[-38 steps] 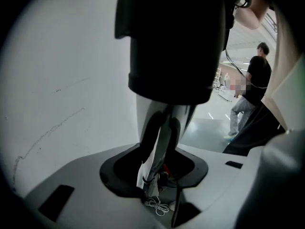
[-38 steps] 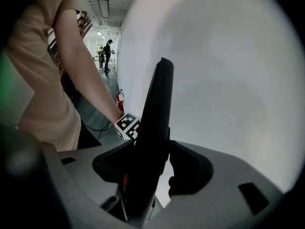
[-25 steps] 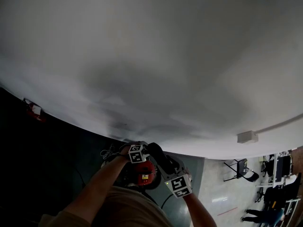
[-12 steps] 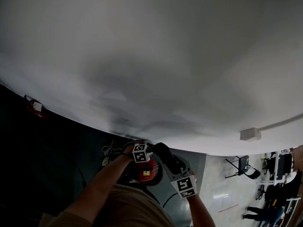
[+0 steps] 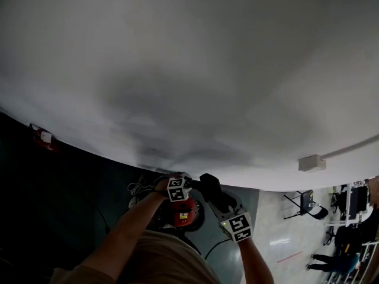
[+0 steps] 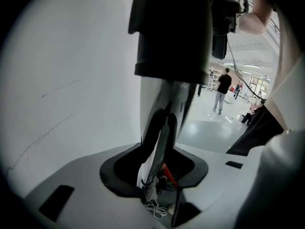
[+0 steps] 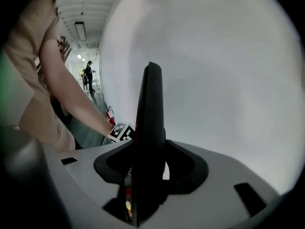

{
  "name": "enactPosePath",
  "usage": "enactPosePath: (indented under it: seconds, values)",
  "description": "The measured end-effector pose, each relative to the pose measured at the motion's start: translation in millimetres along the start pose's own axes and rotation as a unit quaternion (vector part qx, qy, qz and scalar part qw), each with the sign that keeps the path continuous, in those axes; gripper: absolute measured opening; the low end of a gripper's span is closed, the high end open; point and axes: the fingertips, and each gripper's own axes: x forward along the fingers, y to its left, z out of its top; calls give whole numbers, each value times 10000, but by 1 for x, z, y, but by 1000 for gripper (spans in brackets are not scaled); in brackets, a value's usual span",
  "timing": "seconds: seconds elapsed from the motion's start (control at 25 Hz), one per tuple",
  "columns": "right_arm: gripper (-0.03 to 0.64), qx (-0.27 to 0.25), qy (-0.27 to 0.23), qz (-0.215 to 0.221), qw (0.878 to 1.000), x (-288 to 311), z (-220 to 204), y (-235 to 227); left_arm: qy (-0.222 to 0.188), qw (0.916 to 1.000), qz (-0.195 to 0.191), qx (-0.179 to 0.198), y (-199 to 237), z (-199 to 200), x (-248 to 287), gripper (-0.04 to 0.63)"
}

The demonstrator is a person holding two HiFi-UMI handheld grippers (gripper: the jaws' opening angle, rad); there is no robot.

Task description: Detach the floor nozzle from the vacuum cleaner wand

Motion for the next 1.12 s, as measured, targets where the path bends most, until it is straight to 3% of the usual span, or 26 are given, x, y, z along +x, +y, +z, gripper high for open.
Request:
enactPosePath:
  seconds: [0.08,0.12,0.28,0.48,0.52,0.64,0.68,0.84,0.88,1.0,1.04,1.12]
  values:
    - [209,-703,262,-353,9966,2,4,10,135,9999,-48,58,1,0,2,153]
    - [209,-803,284,-411,9955,2,4,13,149,9998,-87,88,0,-1,2,153]
    - [206,154,-85,162,9997,-4,-3,-6,-12,9999,-97,70,-1,2,0,153]
    - [206,-1083,428,-392,9924,-7,0,17,45,9996,-221,178,-8,0,4,155]
    - [206,-919,372,-336,9945,-9,-1,16,9,9996,-230,187,-9,0,3,155]
    - [198,306,23,128,9994,-15,-6,-5,-52,9995,-222,222,-8,5,3,153]
    - [195,427,12,102,9990,-16,-6,-7,-12,9994,-219,250,-7,6,5,153]
    - [189,-806,260,-632,9944,-12,3,15,247,9985,-282,404,-5,2,11,153]
    - [186,-751,197,-543,9955,-11,3,12,232,9986,-282,390,-4,1,11,153]
    - [181,62,-23,65,10000,-12,1,-12,115,9994,-212,263,3,4,8,153]
    - [181,49,-20,107,9999,-12,2,-12,111,9995,-189,221,3,4,8,153]
    - [179,-474,99,-181,9987,-13,4,1,113,9997,-153,135,2,4,9,153]
